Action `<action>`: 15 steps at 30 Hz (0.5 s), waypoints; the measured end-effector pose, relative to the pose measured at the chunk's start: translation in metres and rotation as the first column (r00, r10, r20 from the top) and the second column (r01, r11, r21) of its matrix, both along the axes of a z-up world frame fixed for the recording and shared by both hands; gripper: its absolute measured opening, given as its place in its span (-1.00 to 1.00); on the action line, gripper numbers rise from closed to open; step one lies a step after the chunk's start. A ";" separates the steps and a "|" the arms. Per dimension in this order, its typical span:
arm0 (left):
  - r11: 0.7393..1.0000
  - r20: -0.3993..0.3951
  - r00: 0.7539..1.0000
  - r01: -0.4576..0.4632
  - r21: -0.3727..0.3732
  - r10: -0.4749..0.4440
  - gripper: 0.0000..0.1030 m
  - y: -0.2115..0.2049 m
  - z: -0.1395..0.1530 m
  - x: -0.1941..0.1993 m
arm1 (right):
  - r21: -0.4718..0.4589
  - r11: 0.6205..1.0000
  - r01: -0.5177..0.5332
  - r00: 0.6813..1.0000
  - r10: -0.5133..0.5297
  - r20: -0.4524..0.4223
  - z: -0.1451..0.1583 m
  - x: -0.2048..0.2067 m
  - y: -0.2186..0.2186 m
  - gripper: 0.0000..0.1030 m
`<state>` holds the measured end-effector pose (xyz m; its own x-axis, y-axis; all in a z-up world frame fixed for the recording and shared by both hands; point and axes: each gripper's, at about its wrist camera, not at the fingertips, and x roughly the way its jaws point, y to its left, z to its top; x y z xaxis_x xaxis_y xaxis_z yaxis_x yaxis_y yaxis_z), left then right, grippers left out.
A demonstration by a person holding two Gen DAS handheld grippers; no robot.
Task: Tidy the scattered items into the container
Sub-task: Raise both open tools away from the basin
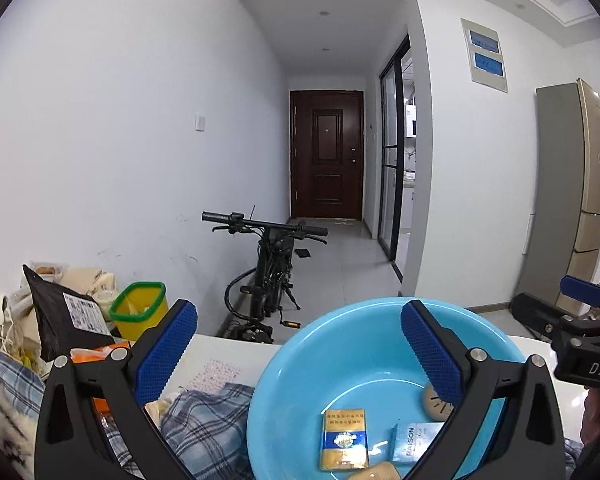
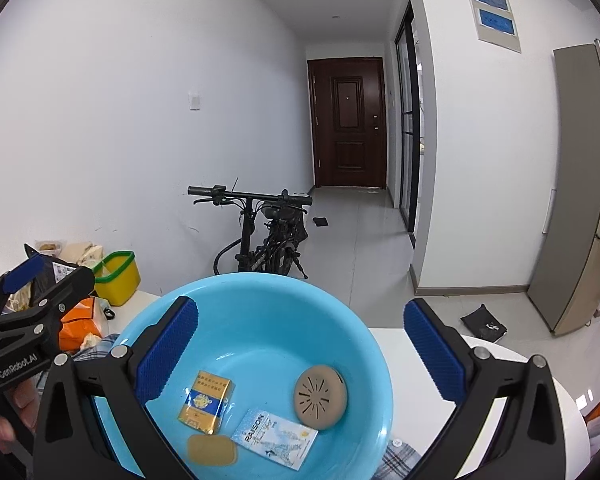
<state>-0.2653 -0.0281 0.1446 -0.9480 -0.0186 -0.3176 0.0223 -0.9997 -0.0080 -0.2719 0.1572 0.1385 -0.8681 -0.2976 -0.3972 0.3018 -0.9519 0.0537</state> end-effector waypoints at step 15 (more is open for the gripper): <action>0.971 0.095 0.967 0.228 0.076 -0.235 1.00 -0.016 -0.004 0.115 | 0.034 0.992 -0.122 0.992 0.122 -0.009 0.010 0.121 0.029 0.99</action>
<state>-0.1507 -0.0440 0.1405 -0.8865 0.2208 -0.4066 -0.2053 -0.9753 -0.0820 -0.1511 0.1864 0.1482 -0.8305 -0.3883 -0.3994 0.4162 -0.9091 0.0183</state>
